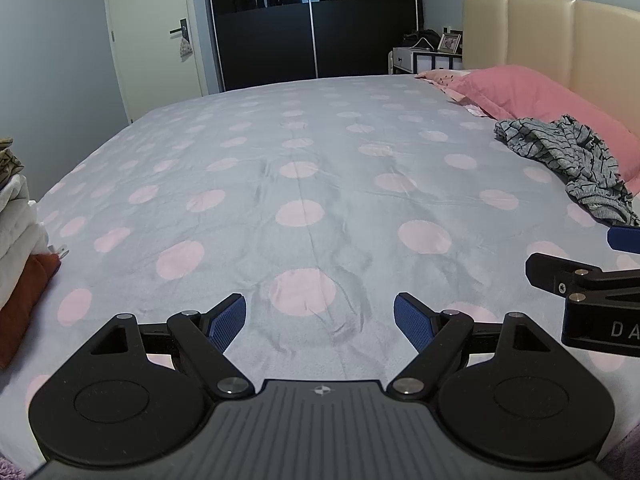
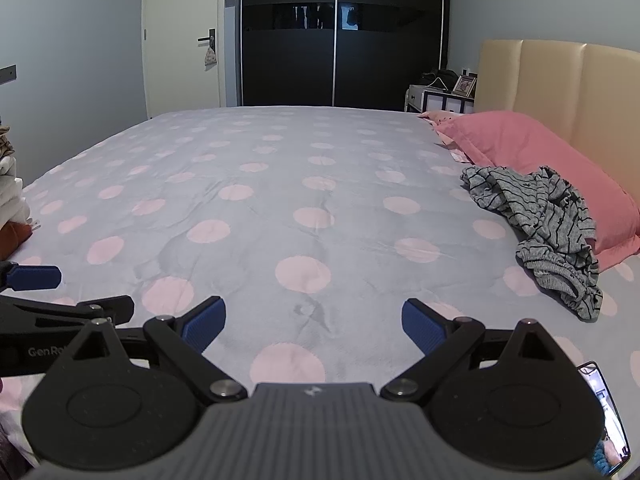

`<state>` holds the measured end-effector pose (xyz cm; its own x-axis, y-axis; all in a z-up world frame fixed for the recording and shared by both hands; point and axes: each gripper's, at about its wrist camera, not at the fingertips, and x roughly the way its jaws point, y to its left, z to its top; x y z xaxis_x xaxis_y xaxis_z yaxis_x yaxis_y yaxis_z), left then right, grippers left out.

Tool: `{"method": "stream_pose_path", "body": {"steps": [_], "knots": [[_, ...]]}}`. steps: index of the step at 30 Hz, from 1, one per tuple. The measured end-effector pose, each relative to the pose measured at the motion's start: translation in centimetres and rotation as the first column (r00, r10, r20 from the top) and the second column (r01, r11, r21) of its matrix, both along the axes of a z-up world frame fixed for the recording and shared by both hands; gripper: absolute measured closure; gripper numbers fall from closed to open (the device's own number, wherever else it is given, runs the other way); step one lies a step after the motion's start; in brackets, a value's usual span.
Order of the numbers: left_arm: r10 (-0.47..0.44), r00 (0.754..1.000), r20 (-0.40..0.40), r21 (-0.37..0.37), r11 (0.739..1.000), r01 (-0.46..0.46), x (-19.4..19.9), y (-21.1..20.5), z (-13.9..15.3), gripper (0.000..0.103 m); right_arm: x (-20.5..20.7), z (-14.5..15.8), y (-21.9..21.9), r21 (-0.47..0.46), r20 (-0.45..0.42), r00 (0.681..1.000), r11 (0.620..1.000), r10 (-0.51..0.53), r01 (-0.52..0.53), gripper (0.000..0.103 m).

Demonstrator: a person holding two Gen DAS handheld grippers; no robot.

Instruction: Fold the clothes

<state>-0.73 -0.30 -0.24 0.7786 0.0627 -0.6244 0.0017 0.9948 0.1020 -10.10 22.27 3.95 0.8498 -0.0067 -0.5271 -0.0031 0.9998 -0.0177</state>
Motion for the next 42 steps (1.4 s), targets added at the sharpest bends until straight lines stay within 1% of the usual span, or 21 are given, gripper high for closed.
{"method": "stream_pose_path", "body": {"steps": [6,13,16,19,23,26,28,30,34,38,40,42], "knots": [[0.008,1.000,-0.002,0.010,1.000,-0.008,0.2,0.0,-0.1,0.022,-0.1,0.2,-0.3,-0.001,-0.001,1.000,1.000,0.002,-0.002,0.007],[0.015,1.000,0.005,0.023,1.000,-0.015,0.3,0.2,-0.1,0.022,-0.1,0.4,-1.0,0.018,-0.005,1.000,1.000,-0.003,0.003,0.007],[0.027,0.999,0.042,0.039,0.999,-0.029,0.1,0.4,0.3,0.022,0.0,0.1,-1.3,0.019,-0.014,1.000,1.000,0.009,-0.008,0.007],[0.025,0.997,0.066,0.047,0.998,-0.028,-0.1,0.6,0.5,0.022,-0.1,-0.1,-1.6,0.008,-0.003,1.000,1.000,0.013,-0.013,0.007],[0.019,0.998,0.056,0.056,0.998,-0.022,0.1,0.8,0.3,0.022,-0.2,-0.2,-2.7,0.031,0.006,1.000,0.999,0.009,-0.010,0.007],[0.017,0.999,0.049,0.056,0.998,-0.020,0.5,0.9,0.3,0.022,0.1,-0.5,-3.4,0.018,0.002,1.000,1.000,0.011,-0.011,0.007],[0.027,0.999,0.041,0.043,0.999,-0.029,1.0,1.1,0.4,0.022,0.5,-0.7,-3.9,0.008,-0.010,1.000,1.000,-0.002,0.002,0.007],[0.036,0.999,0.027,0.024,0.999,-0.037,1.7,1.4,0.3,0.022,0.8,-0.8,-4.7,0.005,0.001,1.000,1.000,-0.010,0.010,0.007],[0.049,0.999,0.016,0.023,0.999,-0.050,3.4,2.0,0.2,0.022,2.3,-0.6,-7.0,-0.022,-0.039,0.999,1.000,-0.022,0.021,0.007],[0.047,0.999,0.014,-0.007,0.999,-0.047,4.4,2.7,-0.2,0.022,4.3,-0.4,-10.4,-0.055,-0.027,0.999,0.998,-0.030,0.028,0.007],[0.059,0.998,-0.001,-0.032,0.998,-0.059,4.5,3.3,-0.6,0.022,5.6,-0.8,-12.5,-0.087,-0.048,0.998,0.996,-0.032,0.027,0.007],[0.072,0.997,-0.030,-0.072,0.995,-0.074,4.9,4.0,-1.3,0.022,6.8,-1.4,-15.2,-0.128,-0.051,0.995,0.989,-0.080,0.073,0.008]]}}
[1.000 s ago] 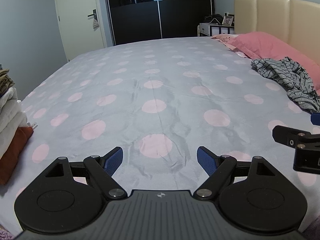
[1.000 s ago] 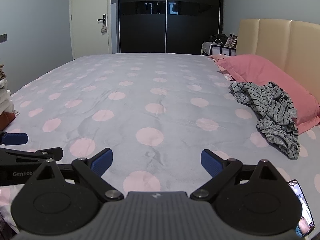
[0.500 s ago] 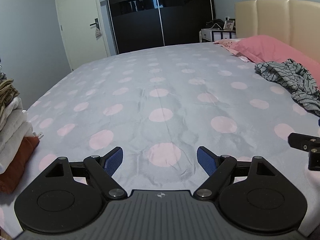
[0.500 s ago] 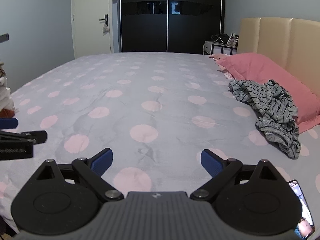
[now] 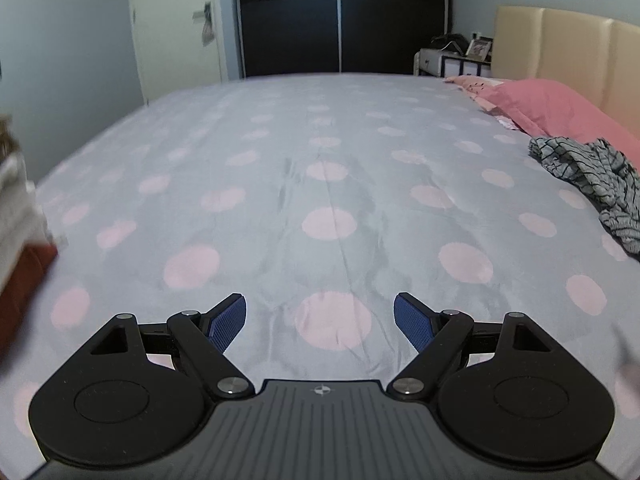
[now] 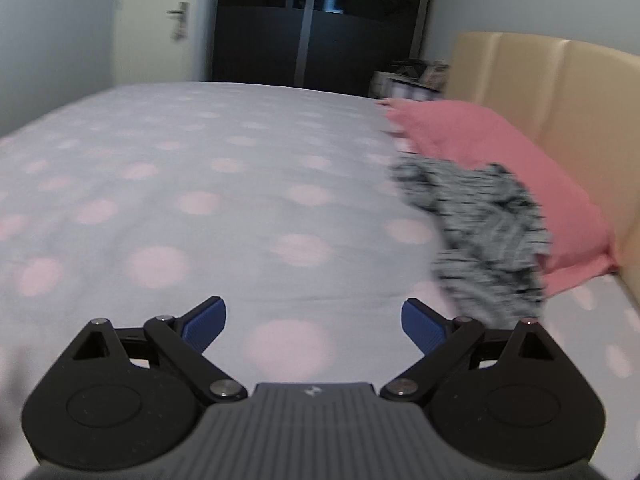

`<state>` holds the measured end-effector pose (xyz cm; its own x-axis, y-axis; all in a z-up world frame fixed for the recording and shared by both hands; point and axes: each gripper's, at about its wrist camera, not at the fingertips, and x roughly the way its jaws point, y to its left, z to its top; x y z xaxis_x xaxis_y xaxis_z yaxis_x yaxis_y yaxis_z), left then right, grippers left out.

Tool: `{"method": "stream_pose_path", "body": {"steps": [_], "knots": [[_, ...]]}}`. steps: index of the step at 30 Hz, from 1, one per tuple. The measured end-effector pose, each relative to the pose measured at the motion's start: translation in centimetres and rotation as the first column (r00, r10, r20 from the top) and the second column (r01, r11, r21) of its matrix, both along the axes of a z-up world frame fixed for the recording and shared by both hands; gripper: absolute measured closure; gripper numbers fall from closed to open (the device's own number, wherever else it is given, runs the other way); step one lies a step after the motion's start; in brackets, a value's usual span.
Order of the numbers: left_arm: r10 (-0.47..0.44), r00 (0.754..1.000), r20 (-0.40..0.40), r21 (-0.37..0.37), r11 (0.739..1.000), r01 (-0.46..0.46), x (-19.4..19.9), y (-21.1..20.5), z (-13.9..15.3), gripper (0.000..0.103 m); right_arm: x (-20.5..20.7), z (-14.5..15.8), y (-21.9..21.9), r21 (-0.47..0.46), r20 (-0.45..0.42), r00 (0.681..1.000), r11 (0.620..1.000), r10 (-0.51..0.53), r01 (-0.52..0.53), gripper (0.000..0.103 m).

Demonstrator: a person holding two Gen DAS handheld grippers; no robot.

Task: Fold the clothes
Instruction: 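Grasp the grey striped garment's ribbed cuff with the right gripper and lift it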

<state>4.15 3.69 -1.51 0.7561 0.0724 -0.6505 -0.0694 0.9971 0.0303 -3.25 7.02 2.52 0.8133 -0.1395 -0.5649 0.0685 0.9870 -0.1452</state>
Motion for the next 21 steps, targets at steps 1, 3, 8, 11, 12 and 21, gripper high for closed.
{"method": "stream_pose_path", "body": {"steps": [1,3,8,11,12,21], "knots": [[0.011,1.000,-0.009,-0.015,1.000,-0.011,0.2,0.4,-0.3,0.022,0.6,-0.5,-1.5,-0.009,-0.009,1.000,1.000,-0.020,0.020,0.009],[0.026,0.999,-0.024,-0.036,0.999,-0.027,0.5,1.1,-1.0,0.022,1.8,-1.6,-4.7,-0.027,-0.039,0.995,0.996,-0.089,0.088,0.013],[0.052,0.998,-0.035,-0.009,0.999,-0.052,1.2,1.6,-2.4,0.022,4.5,-4.7,-11.1,-0.118,-0.075,0.977,0.975,-0.199,0.189,0.015],[0.041,0.998,-0.055,0.010,0.999,-0.040,1.9,1.2,-3.2,0.022,6.2,-6.6,-13.4,-0.183,-0.102,0.972,0.964,-0.212,0.191,0.015],[0.034,0.998,-0.060,0.015,0.999,-0.033,2.1,1.0,-3.4,0.022,6.9,-7.2,-14.0,-0.192,-0.116,0.970,0.963,-0.215,0.191,0.015],[0.042,0.991,-0.126,0.039,0.999,-0.037,3.6,0.8,-6.0,0.022,12.3,-9.8,-18.1,-0.171,-0.207,0.948,0.963,-0.242,0.209,0.062]]}}
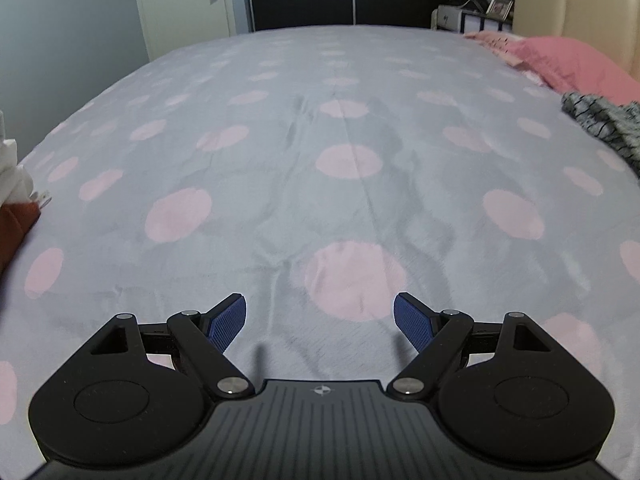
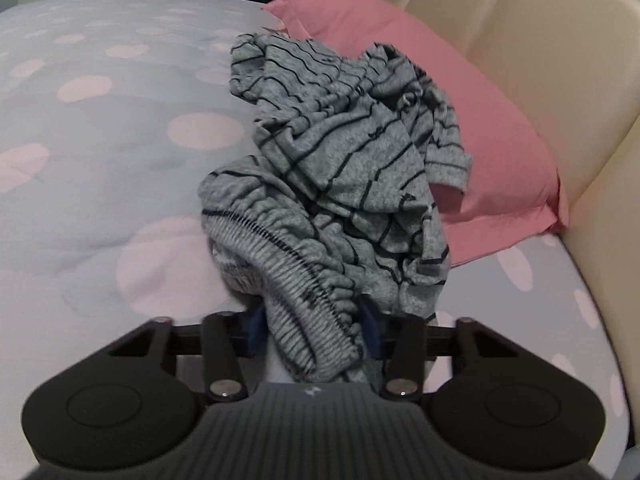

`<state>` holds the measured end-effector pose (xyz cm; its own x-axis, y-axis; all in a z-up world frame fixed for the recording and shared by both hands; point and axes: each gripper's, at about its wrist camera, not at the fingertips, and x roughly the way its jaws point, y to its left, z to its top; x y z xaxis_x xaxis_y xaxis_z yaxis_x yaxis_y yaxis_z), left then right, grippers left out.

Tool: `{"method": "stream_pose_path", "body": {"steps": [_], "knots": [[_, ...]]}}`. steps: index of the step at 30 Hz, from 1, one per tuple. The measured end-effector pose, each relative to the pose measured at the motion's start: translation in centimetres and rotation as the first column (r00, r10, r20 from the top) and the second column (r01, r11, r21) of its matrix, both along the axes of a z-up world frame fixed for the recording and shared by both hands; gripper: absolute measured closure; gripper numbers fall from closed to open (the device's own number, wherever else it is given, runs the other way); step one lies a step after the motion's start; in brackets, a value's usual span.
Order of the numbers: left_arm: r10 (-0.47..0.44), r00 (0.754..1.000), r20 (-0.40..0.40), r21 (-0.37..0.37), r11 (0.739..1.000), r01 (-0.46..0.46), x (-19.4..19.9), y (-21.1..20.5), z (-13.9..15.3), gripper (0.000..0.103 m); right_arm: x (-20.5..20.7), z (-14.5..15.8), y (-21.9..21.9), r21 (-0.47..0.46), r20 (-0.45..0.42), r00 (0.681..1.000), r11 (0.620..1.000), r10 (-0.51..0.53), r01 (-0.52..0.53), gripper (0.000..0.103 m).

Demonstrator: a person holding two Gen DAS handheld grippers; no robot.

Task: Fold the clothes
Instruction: 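Grasp the grey striped garment's ribbed cuff with the right gripper and lift it, then pull the striped garment across the bed with the right gripper, spreading it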

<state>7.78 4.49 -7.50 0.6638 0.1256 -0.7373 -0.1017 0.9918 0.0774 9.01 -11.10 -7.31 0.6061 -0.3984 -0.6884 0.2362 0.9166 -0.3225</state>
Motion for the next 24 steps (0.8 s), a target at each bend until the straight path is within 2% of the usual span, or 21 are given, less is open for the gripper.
{"method": "stream_pose_path", "body": {"steps": [2,5,10,12,17,24], "knots": [[0.022,1.000,-0.012,-0.009,1.000,-0.022,0.1,0.4,-0.2,0.022,0.2,0.2,-0.1,0.012,-0.009,1.000,1.000,-0.003,0.003,0.071],[0.047,0.999,-0.008,-0.047,0.998,-0.048,0.1,0.9,0.2,0.022,0.0,0.7,0.5,0.018,-0.013,1.000,1.000,-0.003,0.003,0.077],[0.034,0.999,0.035,-0.051,0.998,-0.032,-0.7,0.9,1.8,0.022,-1.1,2.7,3.9,0.072,0.001,0.997,0.994,0.081,-0.081,0.080],[0.019,0.998,0.058,-0.056,0.998,-0.016,-1.3,0.9,2.7,0.022,-1.7,3.7,6.8,0.105,0.009,0.989,0.984,0.146,-0.146,0.081],[-0.003,0.994,0.111,-0.074,0.997,0.012,-3.3,1.0,5.4,0.022,-4.4,6.0,14.9,0.184,0.034,0.954,0.936,0.298,-0.299,0.081],[-0.036,0.984,0.173,-0.070,0.996,0.049,-7.1,2.3,8.4,0.022,-11.1,8.8,26.6,0.293,0.089,0.884,0.836,0.460,-0.465,0.082]]}}
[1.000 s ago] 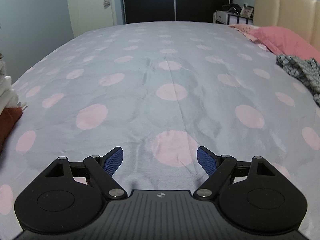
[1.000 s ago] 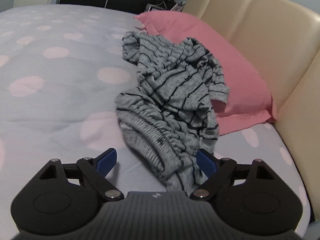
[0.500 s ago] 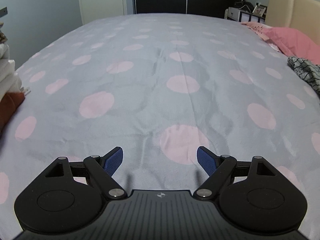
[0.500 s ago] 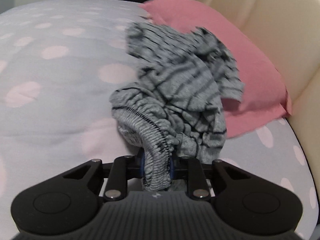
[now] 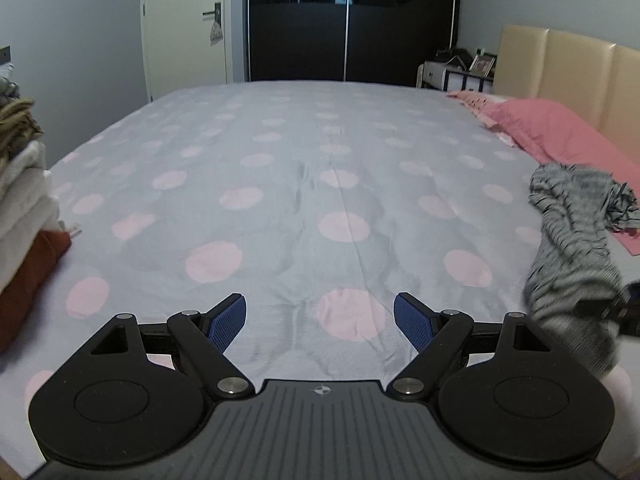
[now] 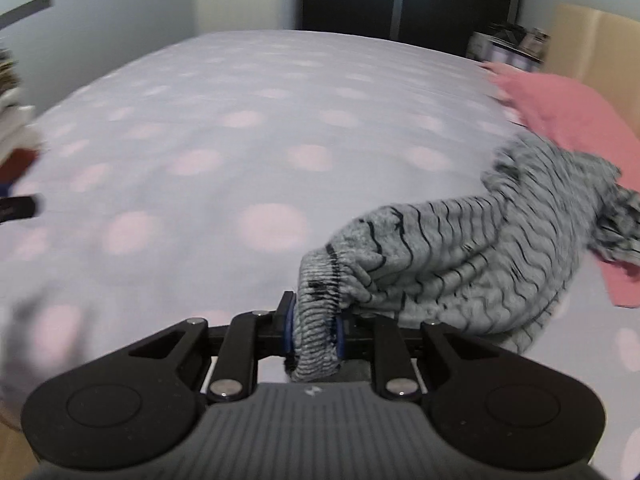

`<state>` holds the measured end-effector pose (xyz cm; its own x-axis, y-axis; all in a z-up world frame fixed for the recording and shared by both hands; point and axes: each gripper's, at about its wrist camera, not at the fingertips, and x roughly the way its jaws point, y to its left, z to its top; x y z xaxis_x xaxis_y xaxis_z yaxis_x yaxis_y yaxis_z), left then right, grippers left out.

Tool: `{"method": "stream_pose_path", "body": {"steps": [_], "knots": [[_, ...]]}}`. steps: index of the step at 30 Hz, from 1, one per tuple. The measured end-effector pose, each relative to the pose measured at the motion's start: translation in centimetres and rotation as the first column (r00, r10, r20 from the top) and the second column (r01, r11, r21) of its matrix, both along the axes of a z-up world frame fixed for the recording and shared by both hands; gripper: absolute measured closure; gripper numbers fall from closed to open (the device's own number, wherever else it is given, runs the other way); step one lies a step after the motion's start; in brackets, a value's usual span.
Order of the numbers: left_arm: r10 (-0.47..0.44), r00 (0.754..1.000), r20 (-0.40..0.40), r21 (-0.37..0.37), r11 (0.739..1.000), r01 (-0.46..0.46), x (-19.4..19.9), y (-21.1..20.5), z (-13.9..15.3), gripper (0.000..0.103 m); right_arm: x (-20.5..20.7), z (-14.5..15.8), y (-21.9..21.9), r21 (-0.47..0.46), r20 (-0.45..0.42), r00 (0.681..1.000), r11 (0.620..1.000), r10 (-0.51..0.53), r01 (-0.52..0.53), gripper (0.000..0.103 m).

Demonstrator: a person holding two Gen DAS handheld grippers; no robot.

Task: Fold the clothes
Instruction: 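Pull the striped garment across the bed with the right gripper, spreading it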

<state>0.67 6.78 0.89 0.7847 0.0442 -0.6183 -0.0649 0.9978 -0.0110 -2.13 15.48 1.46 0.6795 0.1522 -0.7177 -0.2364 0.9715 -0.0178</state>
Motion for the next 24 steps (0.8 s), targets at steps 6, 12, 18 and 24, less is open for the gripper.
{"method": "stream_pose_path", "body": {"steps": [6,12,18,24], "knots": [[0.000,1.000,0.027,0.023,1.000,0.000,-3.0,2.0,1.1,0.022,-5.4,1.2,7.4,0.087,-0.005,0.994,0.990,0.113,-0.112,0.082],[-0.027,0.999,0.019,0.053,0.998,0.026,-5.0,2.6,1.2,0.022,-9.6,1.5,12.8,0.123,-0.001,0.965,0.958,0.262,-0.260,0.082],[-0.114,0.993,0.020,0.078,0.991,0.112,-6.4,1.1,1.1,0.022,-10.0,-0.3,12.0,0.051,-0.049,0.971,0.972,0.234,-0.231,0.066],[-0.236,0.971,0.035,0.081,0.969,0.232,-7.0,-2.0,1.6,0.022,-11.2,0.6,9.0,-0.013,-0.045,0.975,0.976,0.216,-0.217,0.053]]}}
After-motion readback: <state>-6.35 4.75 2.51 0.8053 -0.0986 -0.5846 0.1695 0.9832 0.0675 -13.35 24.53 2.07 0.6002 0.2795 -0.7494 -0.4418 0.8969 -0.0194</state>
